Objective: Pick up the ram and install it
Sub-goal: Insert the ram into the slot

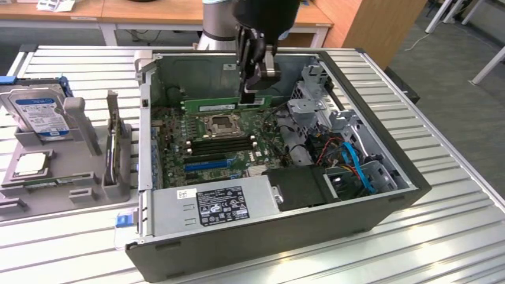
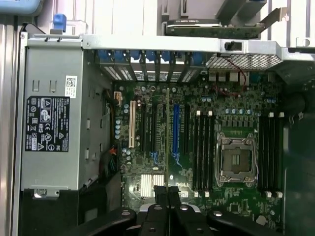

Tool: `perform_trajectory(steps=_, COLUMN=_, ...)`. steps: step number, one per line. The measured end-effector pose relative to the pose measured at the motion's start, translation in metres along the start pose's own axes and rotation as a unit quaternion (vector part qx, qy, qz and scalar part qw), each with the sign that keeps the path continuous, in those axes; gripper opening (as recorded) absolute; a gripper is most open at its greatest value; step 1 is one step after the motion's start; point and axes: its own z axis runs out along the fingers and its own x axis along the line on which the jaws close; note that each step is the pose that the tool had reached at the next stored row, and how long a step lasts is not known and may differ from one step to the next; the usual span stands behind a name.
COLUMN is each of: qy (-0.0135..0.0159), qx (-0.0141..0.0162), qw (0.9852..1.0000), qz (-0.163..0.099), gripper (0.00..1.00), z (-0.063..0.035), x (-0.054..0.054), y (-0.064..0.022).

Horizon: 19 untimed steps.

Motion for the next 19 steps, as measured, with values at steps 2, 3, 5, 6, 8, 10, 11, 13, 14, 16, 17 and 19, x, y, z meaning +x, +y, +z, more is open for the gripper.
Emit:
perform_trajectory(steps=2, qy=0.0, qx=0.0, qw=1.0, qz=0.0, gripper=0.12, z=-0.0001, x=0.0, y=-0.0043)
perform_trajectory(steps=3, qy=0.0, qx=0.0, qw=1.0, qz=0.0, gripper=0.12, z=-0.0002, x=0.0, y=-0.0063)
perform_trajectory(steps=5, qy=0.0, qx=0.0, qw=1.0, qz=0.0, gripper=0.12, z=-0.0003, x=0.0, y=-0.0102)
perform_trajectory(steps=6, qy=0.0, qx=0.0, qw=1.0, qz=0.0, gripper=0.12, z=-0.0004, x=0.0, y=-0.012)
perform_trajectory(steps=8, qy=0.0, qx=0.0, qw=1.0, qz=0.0, gripper=0.12, z=-0.0005, x=0.0, y=-0.0152)
perform_trajectory(steps=10, qy=0.0, qx=0.0, qw=1.0, qz=0.0, gripper=0.12, z=-0.0005, x=0.0, y=-0.0164)
perform_trajectory(steps=11, qy=0.0, qx=0.0, qw=1.0, qz=0.0, gripper=0.12, z=-0.0005, x=0.0, y=-0.0164)
perform_trajectory(steps=13, qy=0.0, qx=0.0, qw=1.0, qz=0.0, gripper=0.12, z=-0.0005, x=0.0, y=-0.0164)
perform_trajectory(steps=14, qy=0.0, qx=0.0, qw=1.0, qz=0.0, gripper=0.12, z=-0.0005, x=0.0, y=-0.0164)
perform_trajectory(steps=16, qy=0.0, qx=0.0, qw=1.0, qz=0.0, gripper=0.12, z=-0.0005, x=0.0, y=-0.0164)
perform_trajectory(steps=17, qy=0.0, qx=0.0, qw=1.0, qz=0.0, gripper=0.12, z=-0.0005, x=0.0, y=-0.0164)
perform_trajectory(steps=19, qy=0.0, qx=0.0, qw=1.0, qz=0.0, gripper=0.12, z=-0.0005, x=0.0, y=-0.0165)
